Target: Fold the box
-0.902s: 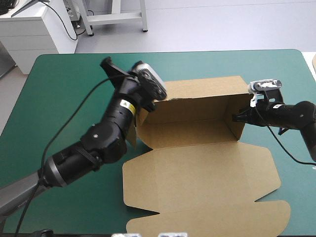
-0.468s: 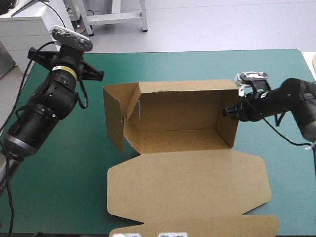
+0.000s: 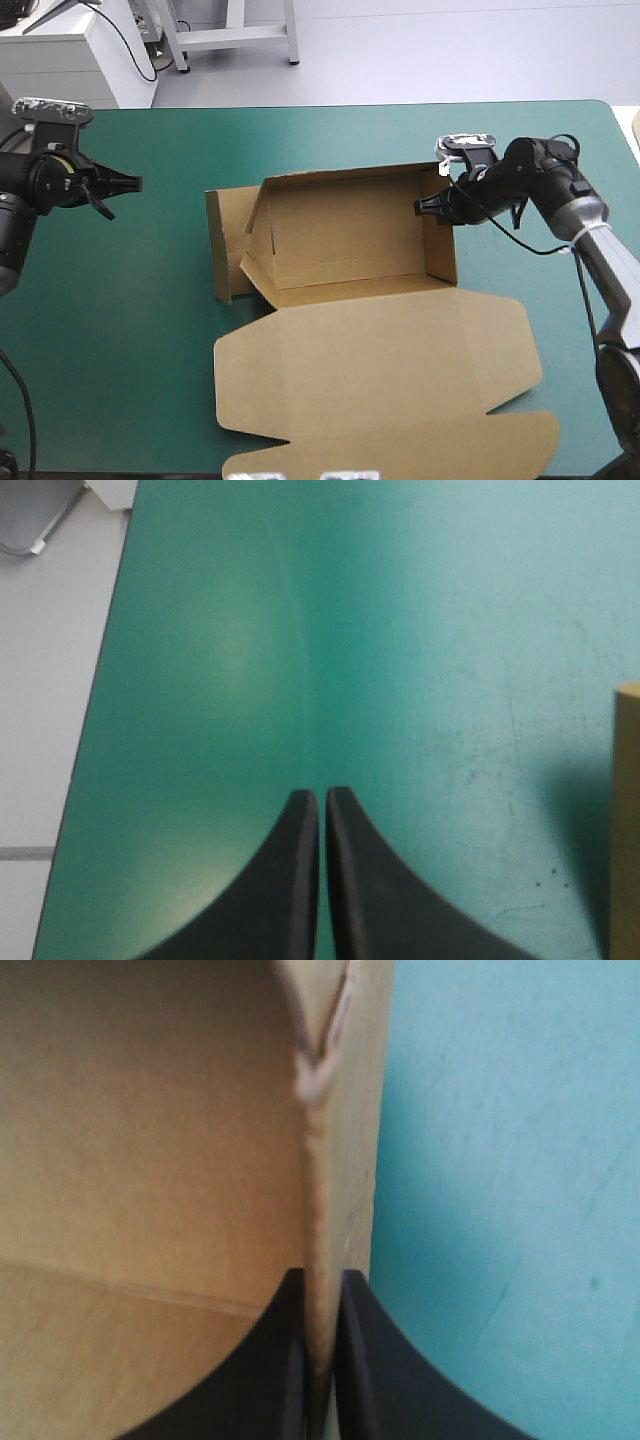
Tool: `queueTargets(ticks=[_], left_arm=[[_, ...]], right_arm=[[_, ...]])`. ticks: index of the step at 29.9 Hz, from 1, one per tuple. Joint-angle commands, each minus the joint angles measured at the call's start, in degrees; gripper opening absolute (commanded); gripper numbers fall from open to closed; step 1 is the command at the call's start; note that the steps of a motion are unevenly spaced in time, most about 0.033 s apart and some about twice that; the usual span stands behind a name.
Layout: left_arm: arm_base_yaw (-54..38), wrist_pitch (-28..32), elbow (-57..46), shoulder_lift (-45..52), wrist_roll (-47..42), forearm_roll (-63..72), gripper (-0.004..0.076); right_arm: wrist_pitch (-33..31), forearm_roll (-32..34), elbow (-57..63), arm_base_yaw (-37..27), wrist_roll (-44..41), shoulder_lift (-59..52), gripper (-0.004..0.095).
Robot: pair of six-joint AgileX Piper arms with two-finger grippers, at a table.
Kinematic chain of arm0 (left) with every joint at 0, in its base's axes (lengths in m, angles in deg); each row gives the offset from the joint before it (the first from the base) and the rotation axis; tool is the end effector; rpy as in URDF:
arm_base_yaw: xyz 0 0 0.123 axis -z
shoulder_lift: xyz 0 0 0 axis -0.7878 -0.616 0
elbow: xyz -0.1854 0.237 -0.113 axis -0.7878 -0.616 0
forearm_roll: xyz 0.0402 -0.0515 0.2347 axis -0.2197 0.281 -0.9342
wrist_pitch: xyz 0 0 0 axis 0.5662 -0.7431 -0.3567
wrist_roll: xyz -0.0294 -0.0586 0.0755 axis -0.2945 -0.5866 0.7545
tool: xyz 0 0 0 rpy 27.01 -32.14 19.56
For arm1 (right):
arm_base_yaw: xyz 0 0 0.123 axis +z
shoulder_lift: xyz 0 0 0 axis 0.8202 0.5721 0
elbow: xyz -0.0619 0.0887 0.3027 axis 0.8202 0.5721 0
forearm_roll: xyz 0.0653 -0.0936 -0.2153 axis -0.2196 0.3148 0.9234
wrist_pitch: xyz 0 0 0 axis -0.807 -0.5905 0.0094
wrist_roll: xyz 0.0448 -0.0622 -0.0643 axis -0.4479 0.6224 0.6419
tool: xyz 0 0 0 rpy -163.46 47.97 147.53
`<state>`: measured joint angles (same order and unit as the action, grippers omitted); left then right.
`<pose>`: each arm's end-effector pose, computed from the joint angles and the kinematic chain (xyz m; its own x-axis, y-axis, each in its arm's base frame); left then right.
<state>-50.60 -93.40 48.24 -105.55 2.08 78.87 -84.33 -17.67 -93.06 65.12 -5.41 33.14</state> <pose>0.2750 0.0085 0.4453 -0.7086 0.1011 -0.6983 -0.0241 0.9856 0.1672 0.3525 0.0861 0.3395 -0.8831 -0.1423 -0.4471 -0.2607 0.9410 0.2155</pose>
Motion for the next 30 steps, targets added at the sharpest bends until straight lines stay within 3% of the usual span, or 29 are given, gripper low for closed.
queueTargets(ticks=[1,7,10,18,21,30], left_arm=[[-1.95,0.96,1.79,1.91,3.79,4.95,0.0008],[-2.01,0.75,1.79,1.91,3.80,5.10,0.0008],[-2.01,0.75,1.79,1.91,3.93,5.10,0.0008],[-2.01,0.75,1.79,1.91,3.93,4.86,0.0008],[-2.01,0.75,1.79,1.91,3.93,4.86,0.0008],[-2.01,0.60,1.79,1.91,3.93,4.86,0.0008]], right_arm=[[2.00,0.55,-0.26,1.18,-0.36,1.58,0.0059],[7.94,0.92,-0.26,1.23,-1.27,2.32,0.0301],[7.17,3.13,-2.52,1.23,-1.27,2.22,0.0369],[-4.78,8.53,-16.80,1.23,-1.27,2.19,0.0375],[-6.48,8.64,-21.36,1.23,-1.27,2.19,0.0376],[-13.50,9.70,-22.96,1.23,-5.26,3.77,0.0376]])
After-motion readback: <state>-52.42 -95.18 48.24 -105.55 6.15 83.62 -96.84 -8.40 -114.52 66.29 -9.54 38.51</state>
